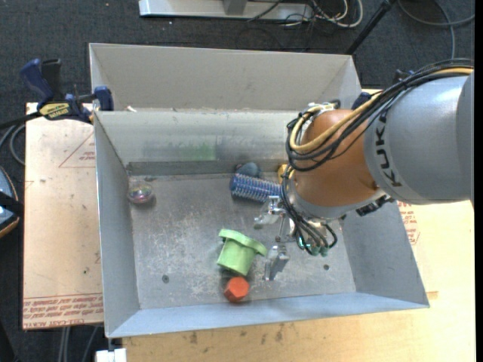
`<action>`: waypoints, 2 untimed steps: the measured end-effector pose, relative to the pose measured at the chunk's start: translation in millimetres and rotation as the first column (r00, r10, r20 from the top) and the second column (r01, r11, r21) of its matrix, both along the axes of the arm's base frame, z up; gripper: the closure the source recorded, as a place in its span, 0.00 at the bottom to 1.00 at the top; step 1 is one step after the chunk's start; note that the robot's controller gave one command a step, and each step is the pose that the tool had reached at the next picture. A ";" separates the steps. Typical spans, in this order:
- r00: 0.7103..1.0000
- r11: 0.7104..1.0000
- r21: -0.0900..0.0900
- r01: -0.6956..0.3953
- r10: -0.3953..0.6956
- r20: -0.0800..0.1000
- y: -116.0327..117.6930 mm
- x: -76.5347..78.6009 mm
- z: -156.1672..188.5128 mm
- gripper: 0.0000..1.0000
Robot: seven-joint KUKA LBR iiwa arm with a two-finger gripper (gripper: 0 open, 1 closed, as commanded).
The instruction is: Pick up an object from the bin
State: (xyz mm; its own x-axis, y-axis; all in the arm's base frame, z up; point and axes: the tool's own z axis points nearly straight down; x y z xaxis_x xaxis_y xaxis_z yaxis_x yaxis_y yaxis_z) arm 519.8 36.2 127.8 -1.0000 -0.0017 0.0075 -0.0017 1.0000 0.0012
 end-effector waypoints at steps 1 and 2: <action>0.999 0.999 0.002 0.034 -0.034 0.011 8.6 -4.1 -48.4 0.00; 0.999 0.999 0.002 0.036 -0.036 0.015 8.1 -2.0 -44.1 1.00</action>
Offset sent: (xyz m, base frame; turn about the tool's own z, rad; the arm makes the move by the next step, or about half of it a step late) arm -0.0049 0.0070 -0.0469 0.0356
